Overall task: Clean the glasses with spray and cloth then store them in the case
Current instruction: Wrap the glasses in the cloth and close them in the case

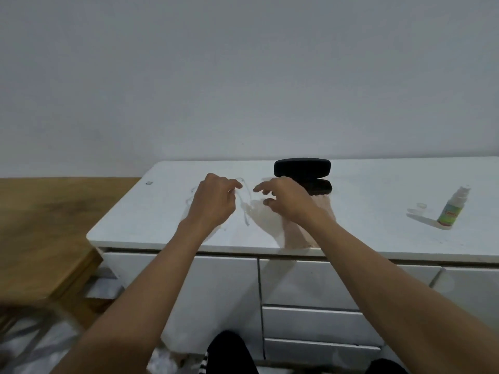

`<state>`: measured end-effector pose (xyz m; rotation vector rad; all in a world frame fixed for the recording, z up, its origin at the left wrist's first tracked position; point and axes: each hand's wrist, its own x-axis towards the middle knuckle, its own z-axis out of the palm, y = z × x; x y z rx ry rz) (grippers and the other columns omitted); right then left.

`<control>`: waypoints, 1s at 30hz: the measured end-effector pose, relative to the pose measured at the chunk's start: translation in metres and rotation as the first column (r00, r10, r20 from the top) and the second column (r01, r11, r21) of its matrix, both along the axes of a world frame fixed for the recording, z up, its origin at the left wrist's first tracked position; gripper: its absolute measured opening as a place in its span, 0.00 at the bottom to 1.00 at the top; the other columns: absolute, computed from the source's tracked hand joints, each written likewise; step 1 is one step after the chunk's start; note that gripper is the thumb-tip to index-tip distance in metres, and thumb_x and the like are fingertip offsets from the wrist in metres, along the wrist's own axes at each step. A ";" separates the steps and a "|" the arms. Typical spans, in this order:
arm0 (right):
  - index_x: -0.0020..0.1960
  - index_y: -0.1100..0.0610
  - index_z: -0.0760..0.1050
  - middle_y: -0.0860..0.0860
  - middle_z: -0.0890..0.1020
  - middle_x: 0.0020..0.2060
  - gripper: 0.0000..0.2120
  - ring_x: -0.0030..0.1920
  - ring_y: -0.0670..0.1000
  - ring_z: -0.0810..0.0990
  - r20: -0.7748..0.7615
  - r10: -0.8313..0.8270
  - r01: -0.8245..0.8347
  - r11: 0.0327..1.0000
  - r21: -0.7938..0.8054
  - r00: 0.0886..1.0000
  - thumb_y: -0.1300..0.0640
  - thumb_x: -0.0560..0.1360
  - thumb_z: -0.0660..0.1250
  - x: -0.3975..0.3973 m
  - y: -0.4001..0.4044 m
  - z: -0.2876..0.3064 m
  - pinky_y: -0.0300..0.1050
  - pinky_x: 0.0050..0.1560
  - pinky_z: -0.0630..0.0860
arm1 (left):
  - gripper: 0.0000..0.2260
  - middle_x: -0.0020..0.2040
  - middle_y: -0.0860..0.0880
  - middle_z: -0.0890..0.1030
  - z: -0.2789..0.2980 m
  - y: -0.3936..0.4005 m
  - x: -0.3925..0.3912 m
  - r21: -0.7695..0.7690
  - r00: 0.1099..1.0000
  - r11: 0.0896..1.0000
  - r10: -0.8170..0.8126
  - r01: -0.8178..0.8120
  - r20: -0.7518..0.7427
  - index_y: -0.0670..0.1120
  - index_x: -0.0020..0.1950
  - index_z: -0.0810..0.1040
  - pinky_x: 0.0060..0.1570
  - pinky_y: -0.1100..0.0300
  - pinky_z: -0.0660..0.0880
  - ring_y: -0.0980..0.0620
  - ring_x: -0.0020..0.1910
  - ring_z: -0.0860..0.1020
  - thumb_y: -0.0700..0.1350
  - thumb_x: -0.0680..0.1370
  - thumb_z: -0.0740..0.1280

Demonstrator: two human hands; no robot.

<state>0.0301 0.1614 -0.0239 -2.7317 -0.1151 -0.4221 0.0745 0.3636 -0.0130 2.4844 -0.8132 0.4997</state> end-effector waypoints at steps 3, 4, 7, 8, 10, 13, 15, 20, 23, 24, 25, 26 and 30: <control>0.70 0.45 0.77 0.50 0.81 0.58 0.21 0.61 0.53 0.77 0.011 0.031 -0.030 0.998 -0.052 0.999 0.60 0.80 0.68 0.011 0.014 -0.004 0.52 0.55 0.77 | 0.23 0.52 0.44 0.87 0.000 0.029 0.002 0.018 0.994 0.994 0.107 -0.108 0.038 0.46 0.57 0.87 0.58 0.46 0.74 0.39 0.61 0.75 0.26 0.72 0.62; 0.71 0.45 0.76 0.50 0.80 0.59 0.21 0.61 0.53 0.76 0.023 0.039 -0.037 0.997 -0.074 0.999 0.59 0.80 0.68 0.014 0.017 -0.005 0.53 0.55 0.77 | 0.25 0.54 0.46 0.86 -0.002 0.039 0.003 0.045 0.988 0.988 0.142 -0.145 0.059 0.46 0.57 0.87 0.58 0.49 0.72 0.40 0.62 0.74 0.25 0.70 0.62; 0.72 0.44 0.75 0.48 0.79 0.63 0.23 0.63 0.54 0.74 0.040 0.064 -0.057 0.987 -0.150 0.997 0.60 0.80 0.68 0.020 0.029 -0.007 0.53 0.51 0.77 | 0.25 0.56 0.47 0.86 -0.011 0.067 0.010 0.127 0.973 0.969 0.199 -0.213 0.117 0.48 0.55 0.87 0.55 0.50 0.67 0.39 0.62 0.74 0.25 0.67 0.65; 0.71 0.45 0.76 0.48 0.80 0.64 0.21 0.63 0.54 0.74 0.046 0.074 -0.065 0.983 -0.171 0.996 0.60 0.80 0.69 0.023 0.031 -0.009 0.53 0.50 0.77 | 0.24 0.56 0.47 0.86 -0.014 0.074 0.012 0.151 0.971 0.964 0.198 -0.217 0.133 0.48 0.54 0.88 0.53 0.50 0.67 0.38 0.61 0.74 0.26 0.68 0.67; 0.66 0.50 0.81 0.47 0.82 0.64 0.17 0.62 0.54 0.74 0.074 0.084 -0.068 0.979 -0.193 0.994 0.61 0.79 0.69 0.026 0.032 -0.013 0.50 0.47 0.76 | 0.18 0.55 0.47 0.86 -0.021 0.083 0.013 0.173 0.972 0.964 0.174 -0.200 0.155 0.49 0.53 0.88 0.53 0.48 0.69 0.38 0.60 0.76 0.30 0.70 0.72; 0.59 0.54 0.85 0.48 0.86 0.60 0.11 0.59 0.55 0.76 0.167 0.081 -0.051 0.983 -0.179 0.983 0.62 0.78 0.71 0.030 0.032 -0.020 0.47 0.43 0.74 | 0.11 0.53 0.47 0.87 -0.030 0.088 0.020 0.129 0.970 0.978 0.139 -0.166 0.202 0.49 0.48 0.89 0.51 0.47 0.73 0.39 0.56 0.79 0.36 0.69 0.79; 0.56 0.55 0.86 0.50 0.87 0.57 0.09 0.57 0.58 0.78 0.226 0.079 -0.050 0.990 -0.132 0.971 0.62 0.77 0.73 0.031 0.031 -0.023 0.50 0.42 0.77 | 0.09 0.48 0.48 0.88 -0.034 0.087 0.025 0.087 0.961 0.987 0.112 -0.138 0.252 0.47 0.43 0.89 0.46 0.47 0.75 0.39 0.51 0.81 0.36 0.67 0.81; 0.55 0.56 0.86 0.50 0.89 0.49 0.08 0.50 0.58 0.81 0.354 -0.019 -0.006 0.998 0.067 0.935 0.63 0.78 0.71 0.031 0.027 -0.016 0.56 0.49 0.80 | 0.06 0.38 0.48 0.87 -0.026 0.078 0.028 -0.098 0.929 0.989 0.141 -0.114 0.343 0.44 0.42 0.87 0.44 0.48 0.75 0.40 0.44 0.82 0.35 0.70 0.78; 0.54 0.55 0.85 0.49 0.88 0.44 0.08 0.46 0.57 0.81 0.400 -0.082 0.035 0.992 0.123 0.913 0.60 0.80 0.68 0.029 0.022 -0.003 0.54 0.48 0.79 | 0.04 0.37 0.46 0.84 -0.018 0.069 0.034 -0.200 0.922 0.968 0.211 -0.151 0.326 0.45 0.46 0.87 0.47 0.48 0.73 0.40 0.46 0.82 0.38 0.73 0.77; 0.54 0.55 0.85 0.48 0.88 0.43 0.08 0.44 0.57 0.82 0.400 -0.099 0.044 0.988 0.145 0.911 0.60 0.80 0.67 0.028 0.019 0.001 0.53 0.47 0.78 | 0.04 0.38 0.46 0.84 -0.015 0.065 0.036 -0.239 0.927 0.959 0.223 -0.153 0.302 0.45 0.48 0.87 0.49 0.49 0.72 0.41 0.47 0.81 0.39 0.74 0.77; 0.54 0.54 0.84 0.48 0.88 0.42 0.08 0.42 0.56 0.82 0.393 -0.115 0.047 0.983 0.178 0.912 0.59 0.81 0.66 0.027 0.015 0.005 0.52 0.46 0.78 | 0.05 0.39 0.46 0.84 -0.012 0.059 0.037 -0.281 0.935 0.949 0.224 -0.146 0.273 0.45 0.49 0.88 0.50 0.49 0.71 0.42 0.48 0.81 0.40 0.75 0.76; 0.54 0.54 0.83 0.47 0.87 0.40 0.07 0.41 0.56 0.83 0.382 -0.131 0.049 0.975 0.216 0.915 0.59 0.81 0.66 0.025 0.012 0.009 0.52 0.46 0.79 | 0.05 0.40 0.45 0.84 -0.008 0.053 0.038 -0.322 0.945 0.937 0.219 -0.135 0.242 0.46 0.51 0.88 0.51 0.51 0.70 0.43 0.48 0.80 0.41 0.75 0.76; 0.53 0.54 0.82 0.47 0.88 0.44 0.06 0.45 0.51 0.86 0.348 -0.175 0.060 0.947 0.317 0.921 0.62 0.79 0.68 0.010 -0.009 0.022 0.53 0.49 0.81 | 0.06 0.47 0.43 0.82 0.005 0.022 0.037 -0.440 0.977 0.892 0.175 -0.107 0.117 0.50 0.53 0.88 0.52 0.58 0.70 0.48 0.49 0.78 0.45 0.76 0.75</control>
